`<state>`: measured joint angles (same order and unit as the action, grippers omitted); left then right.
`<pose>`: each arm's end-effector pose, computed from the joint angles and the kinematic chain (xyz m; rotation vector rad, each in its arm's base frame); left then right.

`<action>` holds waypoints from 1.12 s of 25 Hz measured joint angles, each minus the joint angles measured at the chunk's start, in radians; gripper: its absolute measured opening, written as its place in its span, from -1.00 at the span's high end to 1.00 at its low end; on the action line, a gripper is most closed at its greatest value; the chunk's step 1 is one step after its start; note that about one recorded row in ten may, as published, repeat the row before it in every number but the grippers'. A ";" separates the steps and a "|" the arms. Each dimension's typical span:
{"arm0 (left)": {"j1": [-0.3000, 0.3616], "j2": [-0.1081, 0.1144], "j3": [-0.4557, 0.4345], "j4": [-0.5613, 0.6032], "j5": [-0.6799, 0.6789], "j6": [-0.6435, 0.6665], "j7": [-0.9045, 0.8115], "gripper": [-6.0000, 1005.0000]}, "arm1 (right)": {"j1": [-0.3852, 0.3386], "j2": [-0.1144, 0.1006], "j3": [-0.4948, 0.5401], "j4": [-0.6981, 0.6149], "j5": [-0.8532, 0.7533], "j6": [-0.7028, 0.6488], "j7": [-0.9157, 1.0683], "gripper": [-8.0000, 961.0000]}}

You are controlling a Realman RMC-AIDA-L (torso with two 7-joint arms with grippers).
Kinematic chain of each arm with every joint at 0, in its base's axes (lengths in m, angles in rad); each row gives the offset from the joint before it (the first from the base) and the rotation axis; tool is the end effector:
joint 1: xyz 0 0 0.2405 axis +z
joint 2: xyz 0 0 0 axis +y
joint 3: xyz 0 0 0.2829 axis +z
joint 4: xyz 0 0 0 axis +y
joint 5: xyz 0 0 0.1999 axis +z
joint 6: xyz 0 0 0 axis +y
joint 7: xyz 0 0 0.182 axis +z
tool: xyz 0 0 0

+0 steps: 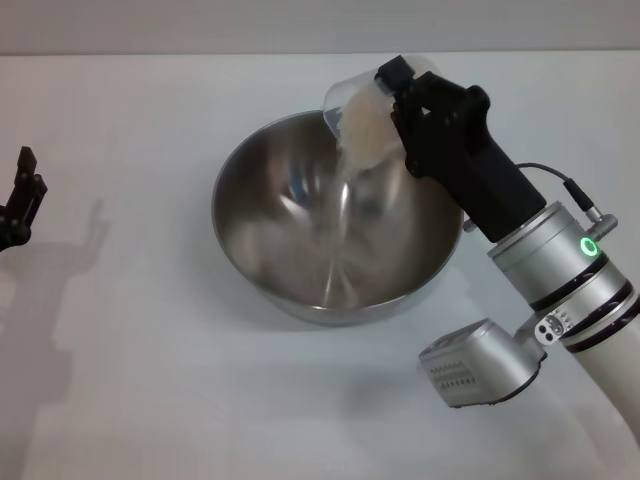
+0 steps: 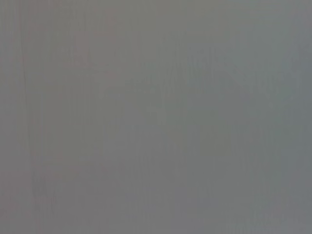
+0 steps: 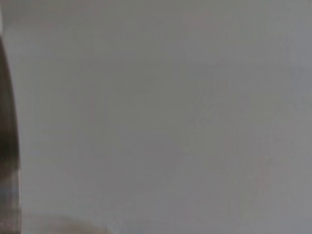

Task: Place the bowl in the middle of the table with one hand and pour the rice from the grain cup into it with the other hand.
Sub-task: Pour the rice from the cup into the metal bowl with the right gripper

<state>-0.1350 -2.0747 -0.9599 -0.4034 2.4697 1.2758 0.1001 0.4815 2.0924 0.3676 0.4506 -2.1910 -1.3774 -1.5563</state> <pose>-0.3485 0.2957 -0.0176 -1.5182 -0.3918 -0.6299 0.1921 0.3328 -0.0964 -1.3934 -1.0897 0.0337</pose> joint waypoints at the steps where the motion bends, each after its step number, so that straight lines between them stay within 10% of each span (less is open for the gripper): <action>1: 0.000 0.000 0.000 0.000 0.000 0.000 -0.003 -0.62 | 0.000 0.000 0.000 0.000 -0.007 0.000 -0.016 0.95; 28: 0.009 -0.001 0.014 0.000 0.001 0.002 -0.009 -0.62 | 0.002 0.000 -0.003 0.007 -0.058 0.080 -0.519 0.95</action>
<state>-0.1255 -2.0755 -0.9457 -0.4034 2.4703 1.2778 0.0909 0.4832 2.0924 0.3650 0.4580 -2.2489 -1.2979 -2.0752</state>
